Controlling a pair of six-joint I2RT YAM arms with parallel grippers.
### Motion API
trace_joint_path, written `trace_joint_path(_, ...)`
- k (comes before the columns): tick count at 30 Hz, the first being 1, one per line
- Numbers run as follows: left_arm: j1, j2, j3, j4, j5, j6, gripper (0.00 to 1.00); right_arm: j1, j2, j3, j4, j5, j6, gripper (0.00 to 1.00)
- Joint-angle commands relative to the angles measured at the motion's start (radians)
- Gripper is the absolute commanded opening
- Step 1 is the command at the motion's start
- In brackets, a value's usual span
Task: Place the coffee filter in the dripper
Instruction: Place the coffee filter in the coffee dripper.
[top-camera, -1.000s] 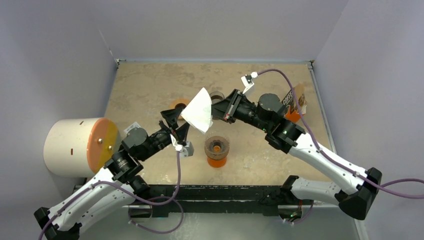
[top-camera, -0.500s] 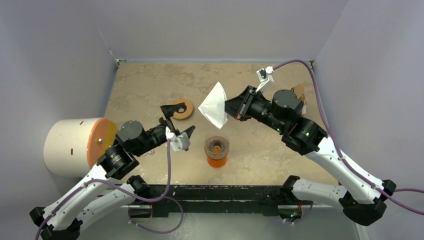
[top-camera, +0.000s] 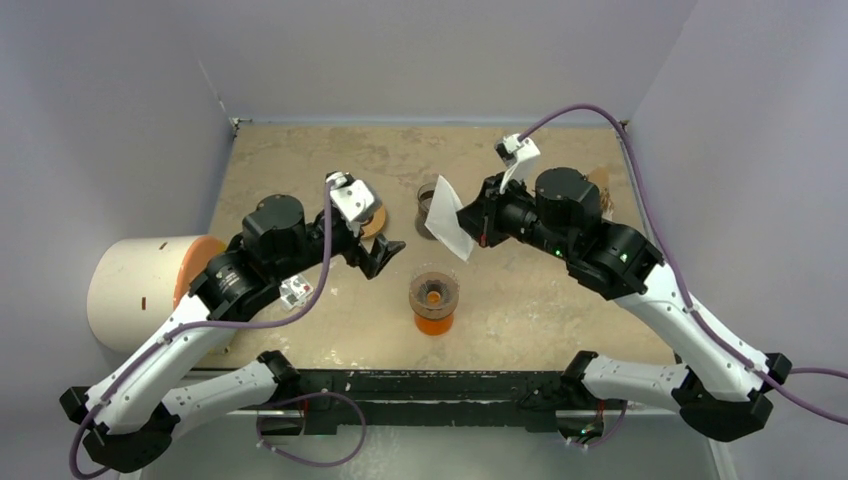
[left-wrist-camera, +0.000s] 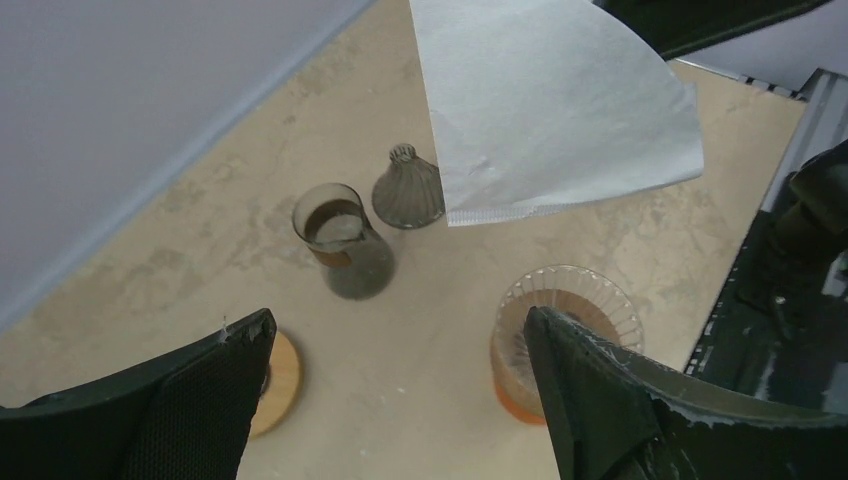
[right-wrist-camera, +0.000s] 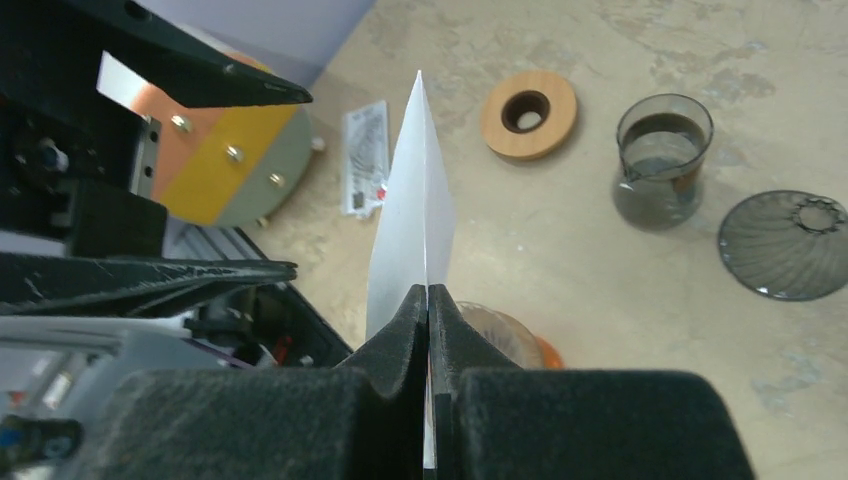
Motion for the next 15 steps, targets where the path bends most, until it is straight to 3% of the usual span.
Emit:
trace_joint_path(1, -0.005, 0.020, 0.073, -0.093, -0.019, -0.249, 0.95, 0.040, 0.021, 0.070, -0.103, 0.065, -0.145, 0.00)
trace_joint_path(12, -0.005, 0.044, 0.185, -0.224, 0.043, -0.466, 0.88, 0.183, 0.135, 0.277, -0.408, 0.193, -0.193, 0.00)
trace_joint_path(14, -0.004, 0.060, 0.212, -0.252, 0.033, -0.512, 0.83, 0.214, 0.163, 0.305, -0.470, 0.245, -0.195, 0.00)
trace_joint_path(15, -0.005, 0.066, 0.223, -0.256, 0.048, -0.532, 0.73, 0.235, 0.173, 0.312, -0.486, 0.270, -0.195, 0.00)
